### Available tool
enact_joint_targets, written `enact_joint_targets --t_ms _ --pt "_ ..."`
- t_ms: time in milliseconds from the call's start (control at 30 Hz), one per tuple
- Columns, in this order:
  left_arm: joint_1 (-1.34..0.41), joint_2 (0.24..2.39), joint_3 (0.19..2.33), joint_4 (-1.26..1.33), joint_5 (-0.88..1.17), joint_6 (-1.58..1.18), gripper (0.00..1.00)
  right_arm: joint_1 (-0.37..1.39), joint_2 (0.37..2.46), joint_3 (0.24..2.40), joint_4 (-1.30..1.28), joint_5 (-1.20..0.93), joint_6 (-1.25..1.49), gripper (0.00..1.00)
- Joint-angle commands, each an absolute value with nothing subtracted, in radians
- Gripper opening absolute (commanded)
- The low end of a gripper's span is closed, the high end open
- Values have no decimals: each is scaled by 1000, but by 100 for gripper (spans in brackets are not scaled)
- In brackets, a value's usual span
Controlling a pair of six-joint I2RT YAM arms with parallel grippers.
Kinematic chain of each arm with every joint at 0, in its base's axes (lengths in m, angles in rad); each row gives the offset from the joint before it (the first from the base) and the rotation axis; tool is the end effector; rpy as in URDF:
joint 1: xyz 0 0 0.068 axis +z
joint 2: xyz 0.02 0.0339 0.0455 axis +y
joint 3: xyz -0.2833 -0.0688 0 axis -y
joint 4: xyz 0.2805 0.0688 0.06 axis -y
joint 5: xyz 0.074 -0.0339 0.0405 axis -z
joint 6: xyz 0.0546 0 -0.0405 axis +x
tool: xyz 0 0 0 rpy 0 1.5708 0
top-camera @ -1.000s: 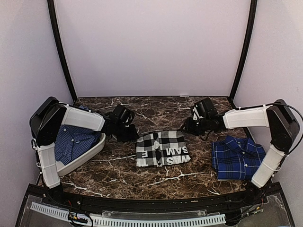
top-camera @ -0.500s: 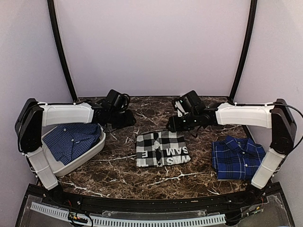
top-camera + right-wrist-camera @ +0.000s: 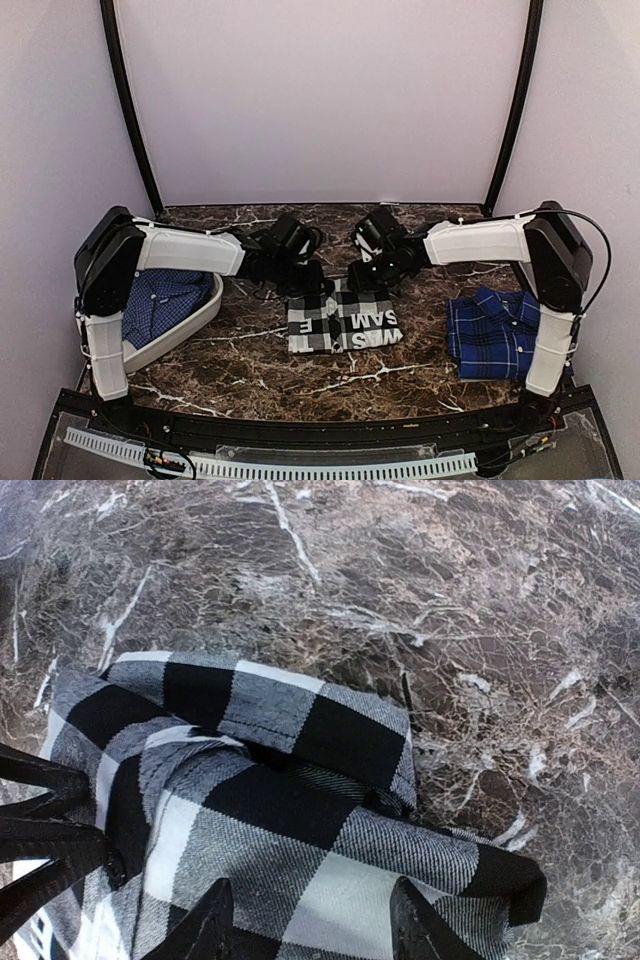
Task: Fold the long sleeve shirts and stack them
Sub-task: Smooth out the square-folded shirt at the center of the board.
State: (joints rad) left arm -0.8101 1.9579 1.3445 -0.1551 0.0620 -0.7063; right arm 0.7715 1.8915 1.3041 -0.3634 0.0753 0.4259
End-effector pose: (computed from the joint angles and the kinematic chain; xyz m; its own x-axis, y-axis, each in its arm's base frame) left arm 0.3307 -0.3524 0.1741 -0.8537 -0.0426 -0.5190 0.2624 0.8257 -0.4994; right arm 0.3259 0.3113 0.1723 -0.8056 -0.2088 -0.5544 -0.3635 0.9132 0.1843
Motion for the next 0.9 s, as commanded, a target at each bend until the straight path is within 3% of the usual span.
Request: enact_joint_targets --t_ms 0,367,600,867 --pt "-807 2052 1438 -153 87 -682 32 723 1946 1327 -346 62 418 50" --pt "-771 2159 1523 -196 49 -675 30 592 1981 1290 -288 -149 452 51" --pt "-745 2161 1578 -220 61 -638 30 631 1867 1326 -386 -60 429 52" --pt "-732 2177 1582 -221 88 -629 30 828 1778 1309 -490 113 472 54"
